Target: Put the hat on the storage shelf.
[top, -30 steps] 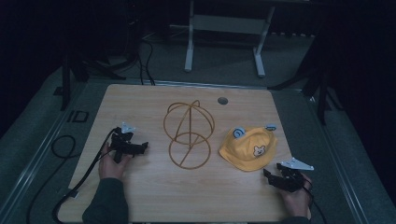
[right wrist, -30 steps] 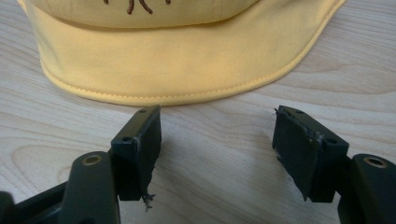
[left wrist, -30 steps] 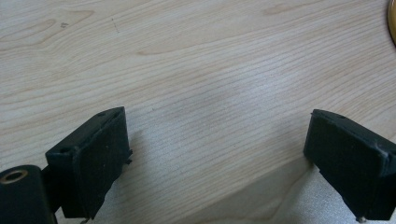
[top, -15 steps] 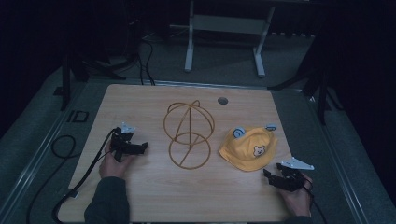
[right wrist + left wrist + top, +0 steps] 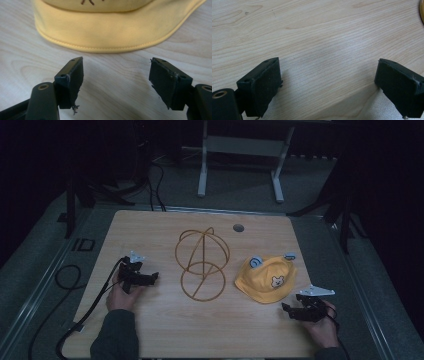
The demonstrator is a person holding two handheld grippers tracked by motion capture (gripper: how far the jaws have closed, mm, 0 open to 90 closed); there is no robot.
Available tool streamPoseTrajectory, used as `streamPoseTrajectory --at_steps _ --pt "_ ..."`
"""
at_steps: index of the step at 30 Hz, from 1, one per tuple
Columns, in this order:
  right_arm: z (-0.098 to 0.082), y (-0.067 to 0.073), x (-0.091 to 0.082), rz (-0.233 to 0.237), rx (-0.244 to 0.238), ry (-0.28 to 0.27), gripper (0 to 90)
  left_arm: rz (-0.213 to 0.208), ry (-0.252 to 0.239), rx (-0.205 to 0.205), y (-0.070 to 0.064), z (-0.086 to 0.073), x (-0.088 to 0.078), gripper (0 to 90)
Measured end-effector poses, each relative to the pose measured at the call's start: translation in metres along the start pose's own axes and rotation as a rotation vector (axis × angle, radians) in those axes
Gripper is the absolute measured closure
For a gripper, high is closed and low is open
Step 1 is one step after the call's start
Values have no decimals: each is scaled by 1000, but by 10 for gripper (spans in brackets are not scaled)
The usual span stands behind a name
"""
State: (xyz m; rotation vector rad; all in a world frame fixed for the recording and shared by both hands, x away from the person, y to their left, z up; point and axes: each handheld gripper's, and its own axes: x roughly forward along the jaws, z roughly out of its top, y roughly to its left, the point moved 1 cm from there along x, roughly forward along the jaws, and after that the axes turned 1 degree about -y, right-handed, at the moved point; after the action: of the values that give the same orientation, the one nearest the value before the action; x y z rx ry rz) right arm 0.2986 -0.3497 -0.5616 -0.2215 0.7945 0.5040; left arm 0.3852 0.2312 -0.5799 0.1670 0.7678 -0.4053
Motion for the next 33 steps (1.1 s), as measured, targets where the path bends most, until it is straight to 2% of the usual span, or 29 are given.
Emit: streamPoseTrajectory --at_steps 10,14,17,22,29,33 --pt "24 3 -25 38 -120 74 261 -1 -1 -1 0 0 0 68" --pt "36 4 -34 37 -168 98 257 0 -1 -2 0 0 0 68" --pt "46 5 -37 50 -196 112 265 -1 -1 -2 0 0 0 68" --pt "61 9 -41 38 -258 131 288 -1 -2 -2 0 0 0 68" --pt "79 12 -47 33 -308 157 314 0 -1 -2 0 0 0 68" --pt "88 9 -53 40 -299 133 334 -1 -1 -1 0 0 0 68"
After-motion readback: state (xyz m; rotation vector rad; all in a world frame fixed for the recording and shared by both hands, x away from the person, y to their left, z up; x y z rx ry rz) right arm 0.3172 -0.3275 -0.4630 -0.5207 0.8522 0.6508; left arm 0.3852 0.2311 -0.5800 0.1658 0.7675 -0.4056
